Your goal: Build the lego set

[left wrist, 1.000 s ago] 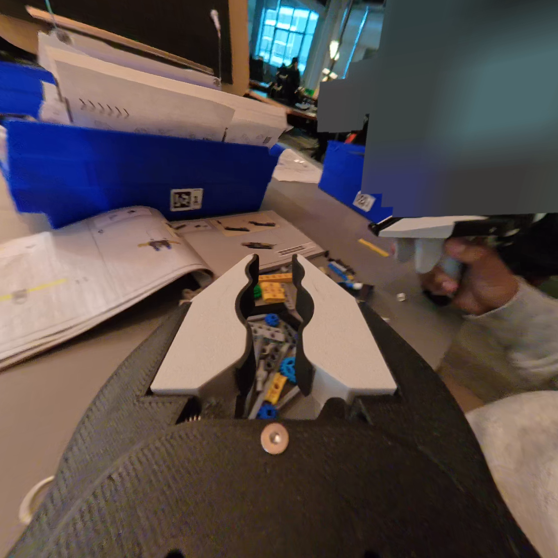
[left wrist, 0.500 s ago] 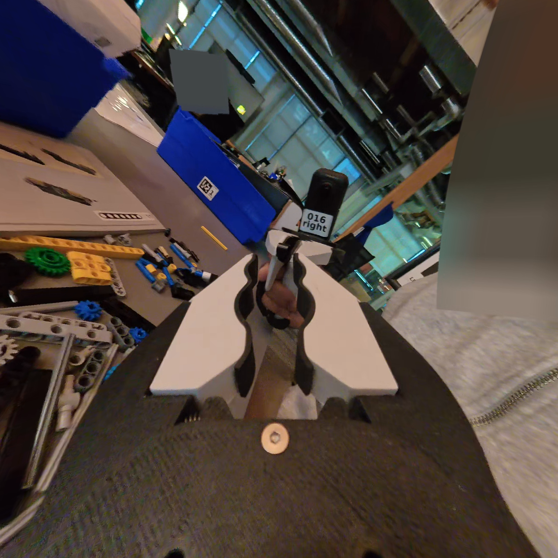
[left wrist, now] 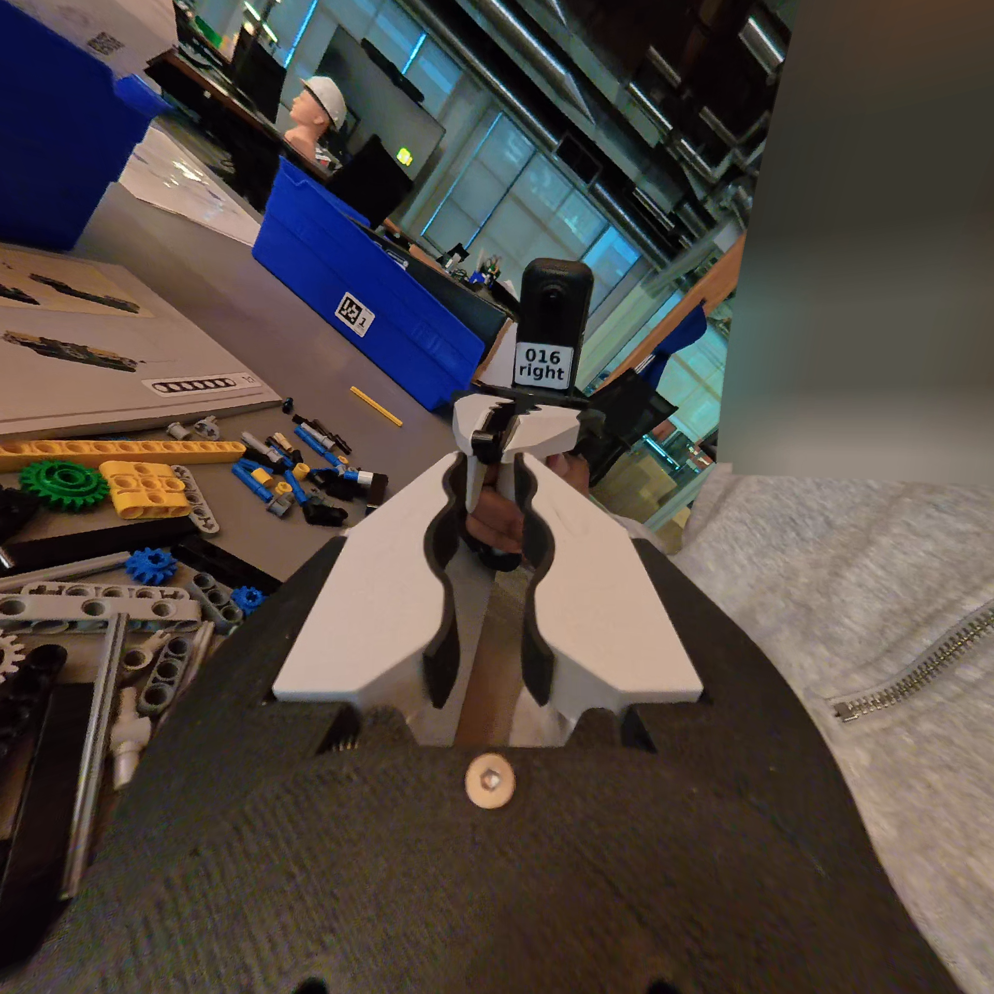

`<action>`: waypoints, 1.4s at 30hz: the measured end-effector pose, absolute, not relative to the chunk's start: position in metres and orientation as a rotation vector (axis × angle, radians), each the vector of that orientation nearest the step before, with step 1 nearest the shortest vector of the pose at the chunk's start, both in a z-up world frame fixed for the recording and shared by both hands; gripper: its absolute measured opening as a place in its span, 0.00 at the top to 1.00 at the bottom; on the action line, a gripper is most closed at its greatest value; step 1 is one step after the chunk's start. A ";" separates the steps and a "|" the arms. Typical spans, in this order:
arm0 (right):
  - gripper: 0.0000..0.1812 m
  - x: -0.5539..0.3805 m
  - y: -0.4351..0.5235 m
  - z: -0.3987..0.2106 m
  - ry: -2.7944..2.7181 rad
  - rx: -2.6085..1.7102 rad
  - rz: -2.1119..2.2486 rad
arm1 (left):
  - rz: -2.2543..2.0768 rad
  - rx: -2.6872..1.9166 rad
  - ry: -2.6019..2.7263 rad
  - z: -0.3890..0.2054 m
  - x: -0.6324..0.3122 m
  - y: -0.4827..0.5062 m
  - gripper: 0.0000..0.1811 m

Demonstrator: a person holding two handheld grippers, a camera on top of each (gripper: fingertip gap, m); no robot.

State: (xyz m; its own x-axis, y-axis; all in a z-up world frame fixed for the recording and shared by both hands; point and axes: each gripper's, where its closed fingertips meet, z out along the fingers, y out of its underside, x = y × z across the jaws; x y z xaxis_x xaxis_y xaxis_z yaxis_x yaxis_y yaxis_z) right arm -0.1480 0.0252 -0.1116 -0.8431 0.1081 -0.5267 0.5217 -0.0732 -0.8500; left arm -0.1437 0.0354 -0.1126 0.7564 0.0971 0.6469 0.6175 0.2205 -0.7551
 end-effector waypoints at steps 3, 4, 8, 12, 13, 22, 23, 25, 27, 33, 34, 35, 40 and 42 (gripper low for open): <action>0.97 -0.147 0.024 -0.114 1.912 0.660 -1.987 | -0.398 -1.319 -0.664 -0.114 -0.145 0.034 0.91; 0.97 -0.147 0.023 -0.115 1.923 0.657 -1.983 | -0.402 -1.317 -0.668 -0.114 -0.146 0.034 0.91; 0.97 -0.146 0.020 -0.121 1.949 0.649 -1.960 | -0.397 -1.328 -0.699 -0.119 -0.151 0.032 0.91; 0.97 -0.146 0.019 -0.123 1.936 0.651 -1.947 | -0.394 -1.335 -0.701 -0.120 -0.152 0.031 0.90; 0.97 -0.146 0.019 -0.124 1.938 0.651 -1.944 | -0.394 -1.338 -0.702 -0.121 -0.152 0.031 0.90; 0.98 -0.147 0.020 -0.125 1.946 0.660 -1.946 | -0.403 -1.338 -0.726 -0.124 -0.155 0.031 0.87; 0.98 -0.147 0.021 -0.125 1.946 0.662 -1.946 | -0.399 -1.337 -0.729 -0.124 -0.156 0.030 0.87; 0.98 -0.148 0.022 -0.125 1.943 0.670 -1.949 | -0.377 -1.330 -0.737 -0.124 -0.159 0.028 0.87; 0.98 -0.148 0.023 -0.123 1.930 0.671 -1.959 | -0.344 -1.317 -0.753 -0.123 -0.163 0.024 0.89; 0.97 -0.151 0.027 -0.121 1.913 0.690 -1.973 | -0.312 -1.330 -0.729 -0.121 -0.163 0.023 0.90; 0.97 -0.151 0.028 -0.121 1.912 0.692 -1.973 | -0.309 -1.336 -0.725 -0.122 -0.162 0.024 0.89; 0.97 -0.152 0.028 -0.122 1.913 0.693 -1.973 | -0.309 -1.341 -0.721 -0.122 -0.161 0.025 0.89; 0.97 -0.152 0.028 -0.125 1.939 0.698 -1.965 | -0.312 -1.336 -0.725 -0.122 -0.162 0.024 0.89; 0.97 -0.151 0.028 -0.124 1.940 0.699 -1.965 | -0.314 -1.332 -0.726 -0.122 -0.163 0.024 0.89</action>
